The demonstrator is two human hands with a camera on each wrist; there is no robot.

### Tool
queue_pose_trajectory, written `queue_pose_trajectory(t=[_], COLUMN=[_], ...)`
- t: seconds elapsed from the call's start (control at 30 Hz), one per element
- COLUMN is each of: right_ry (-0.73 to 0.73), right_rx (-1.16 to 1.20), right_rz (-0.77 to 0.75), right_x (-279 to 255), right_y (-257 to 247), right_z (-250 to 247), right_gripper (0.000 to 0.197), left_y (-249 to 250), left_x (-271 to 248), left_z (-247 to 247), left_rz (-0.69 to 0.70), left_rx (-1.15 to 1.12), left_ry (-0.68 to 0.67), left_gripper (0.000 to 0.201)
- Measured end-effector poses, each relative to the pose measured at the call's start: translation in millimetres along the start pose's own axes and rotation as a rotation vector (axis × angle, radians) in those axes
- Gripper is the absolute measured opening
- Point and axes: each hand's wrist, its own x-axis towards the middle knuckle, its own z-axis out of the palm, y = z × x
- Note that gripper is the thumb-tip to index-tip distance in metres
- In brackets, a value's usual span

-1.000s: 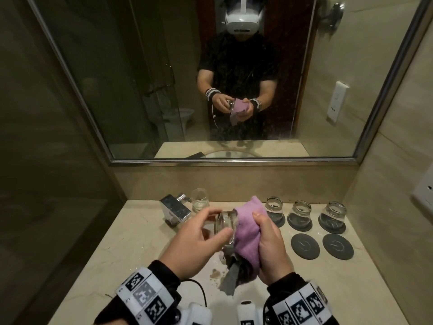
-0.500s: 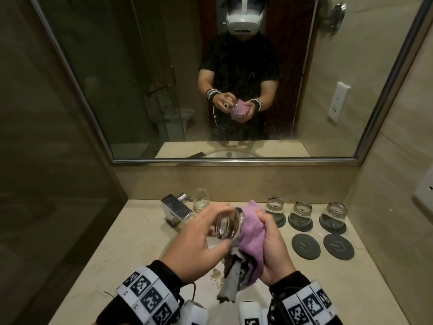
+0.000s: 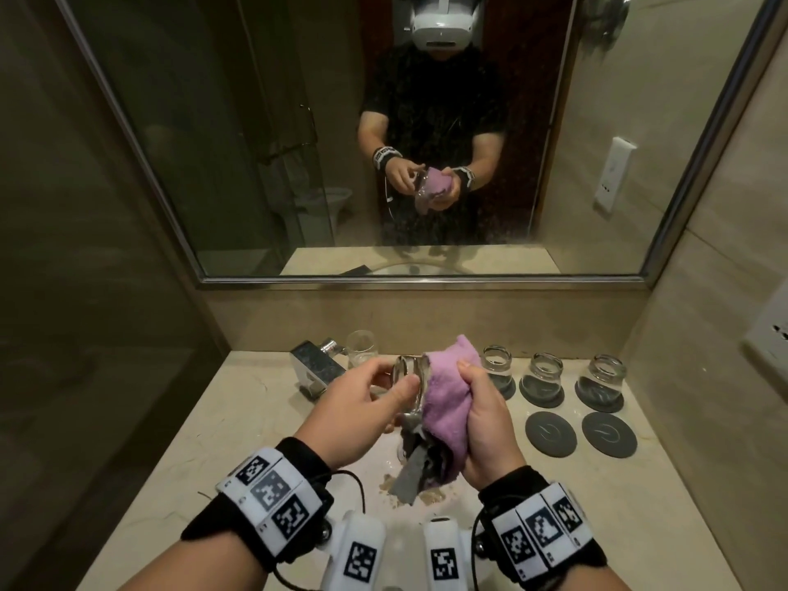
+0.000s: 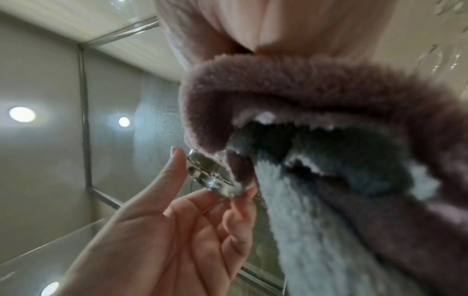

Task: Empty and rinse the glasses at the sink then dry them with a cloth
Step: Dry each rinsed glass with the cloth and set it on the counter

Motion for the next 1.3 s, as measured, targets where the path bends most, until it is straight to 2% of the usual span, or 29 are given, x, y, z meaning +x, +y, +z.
queue_pose_trajectory(t=[0.03, 0.13, 0.17, 0.3, 0.37, 0.5, 0.53, 0.63, 0.67, 0.73, 0.8, 0.87, 0.9, 0.97, 1.03, 1.1, 1.2, 1.27, 1.3], right_ry=[0.011, 0.011, -0.004, 0.011, 0.018, -0.019, -0.028, -0.027, -0.03, -0.04, -0.056, -0.07, -0.068, -0.068, -0.074, -0.08, -0.056, -0.032, -0.031], right_rx=[-0.003, -0.01, -0.001, 0.027, 0.024, 0.047, 0.059, 0.091, 0.096, 0.106, 0.105, 0.102, 0.103, 0.107, 0.106, 0.109, 0.104, 0.097, 0.11], right_rz=[0.009, 0.103, 0.12, 0.039, 0.016, 0.127, 0.14, 0.084, 0.064, 0.062, 0.09, 0.105, 0.098, 0.062, 0.042, 0.049, 0.061, 0.068, 0.073], right_x=[0, 0, 0, -2, -3, -4, -5, -6, -7, -8, -8, -8, -8, -7, -8, -8, -6, -5, -5], right_y=[-1, -10, -13, -10, -6, -12, -12, -7, -5, -6, -9, -12, -11, -9, -7, -6, -2, 6, 8], right_z=[1, 4, 3, 5, 5, 5, 5, 3, 3, 4, 4, 3, 3, 3, 3, 2, -3, -6, -7], right_gripper=[0.043, 0.044, 0.044, 0.044, 0.046, 0.046, 0.046, 0.046, 0.045, 0.044, 0.045, 0.045, 0.045, 0.044, 0.043, 0.042, 0.043, 0.046, 0.046], left_y=[1, -1, -3, -5, -6, -4, -4, -2, -3, -1, 2, 1, 1, 5, 4, 3, 3, 5, 6], left_x=[0, -2, -1, -1, 1, -3, -3, -4, -3, -3, -6, -7, -7, -5, -2, -1, -2, -1, 0], left_z=[0, -4, -4, -1, -2, -8, -8, -3, -1, -2, -7, -9, -8, -4, -2, -4, -7, -6, -5], left_rz=[0.029, 0.222, 0.257, 0.084, 0.084, 0.35, 0.331, 0.095, 0.066, 0.133, 0.31, 0.377, 0.329, 0.131, 0.046, 0.092, 0.226, 0.338, 0.341], left_rx=[0.035, 0.283, 0.305, 0.139, 0.177, 0.336, 0.314, 0.082, 0.059, 0.162, 0.27, 0.296, 0.27, 0.098, -0.009, 0.078, 0.272, 0.325, 0.336], left_ry=[0.006, -0.024, -0.03, 0.011, 0.024, -0.057, -0.066, -0.013, 0.014, 0.045, -0.01, -0.062, -0.054, 0.002, 0.048, 0.047, 0.032, 0.044, 0.041], left_gripper=[0.036, 0.058, 0.062, 0.064, 0.062, 0.063, 0.065, 0.065, 0.062, 0.058, 0.057, 0.057, 0.056, 0.053, 0.041, 0.035, 0.038, 0.035, 0.038])
